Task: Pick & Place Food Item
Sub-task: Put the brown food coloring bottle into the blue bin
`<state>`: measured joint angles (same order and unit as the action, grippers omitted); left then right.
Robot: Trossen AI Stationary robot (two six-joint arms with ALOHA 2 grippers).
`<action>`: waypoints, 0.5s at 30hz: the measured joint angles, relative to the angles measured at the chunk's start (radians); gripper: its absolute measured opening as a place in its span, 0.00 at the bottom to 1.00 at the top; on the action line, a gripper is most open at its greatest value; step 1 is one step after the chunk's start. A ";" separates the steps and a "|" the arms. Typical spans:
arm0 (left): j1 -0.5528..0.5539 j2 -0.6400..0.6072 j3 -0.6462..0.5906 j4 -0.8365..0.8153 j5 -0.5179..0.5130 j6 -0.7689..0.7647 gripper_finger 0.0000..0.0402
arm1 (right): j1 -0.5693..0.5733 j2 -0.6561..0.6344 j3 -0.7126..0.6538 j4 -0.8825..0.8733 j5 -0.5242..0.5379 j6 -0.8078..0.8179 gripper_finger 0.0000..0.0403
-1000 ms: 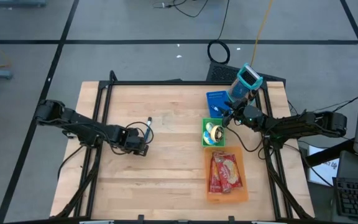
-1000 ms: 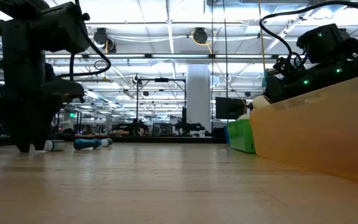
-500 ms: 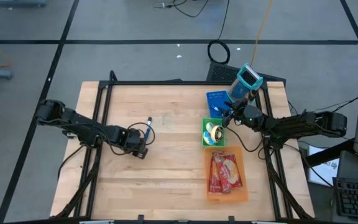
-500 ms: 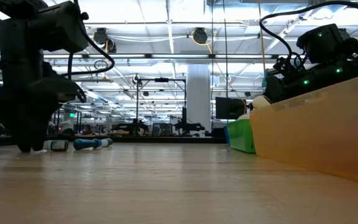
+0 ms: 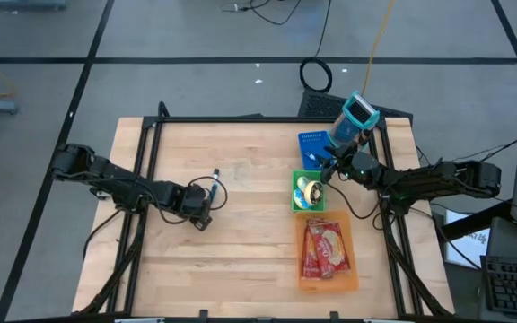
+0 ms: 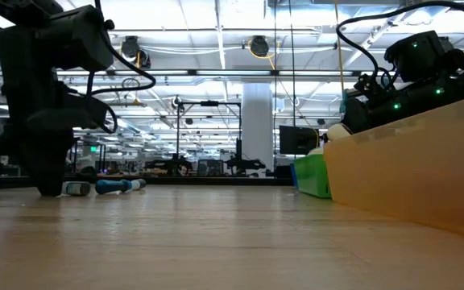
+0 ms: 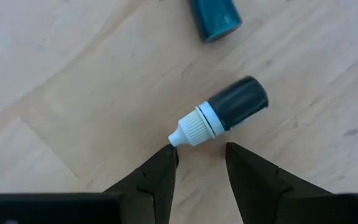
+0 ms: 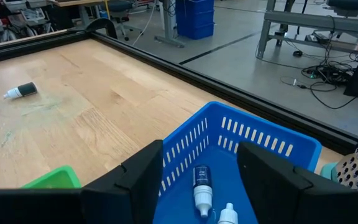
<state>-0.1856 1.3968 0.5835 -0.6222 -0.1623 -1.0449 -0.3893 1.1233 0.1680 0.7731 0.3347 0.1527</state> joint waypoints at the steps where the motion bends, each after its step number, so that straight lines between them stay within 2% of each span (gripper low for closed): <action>1: 0.000 0.000 0.000 -0.001 -0.001 0.015 0.36 | 0.000 0.000 0.000 0.000 0.000 0.000 0.48; 9: 0.001 0.000 0.000 -0.002 -0.018 0.196 0.36 | 0.000 0.000 0.000 0.000 0.000 0.000 0.48; 15: 0.001 0.000 -0.001 -0.003 -0.115 0.338 0.36 | 0.000 0.000 0.000 0.000 0.000 0.000 0.48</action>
<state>-0.1848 1.3968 0.5824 -0.6250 -0.2776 -0.7073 -0.3893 1.1233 0.1680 0.7731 0.3347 0.1528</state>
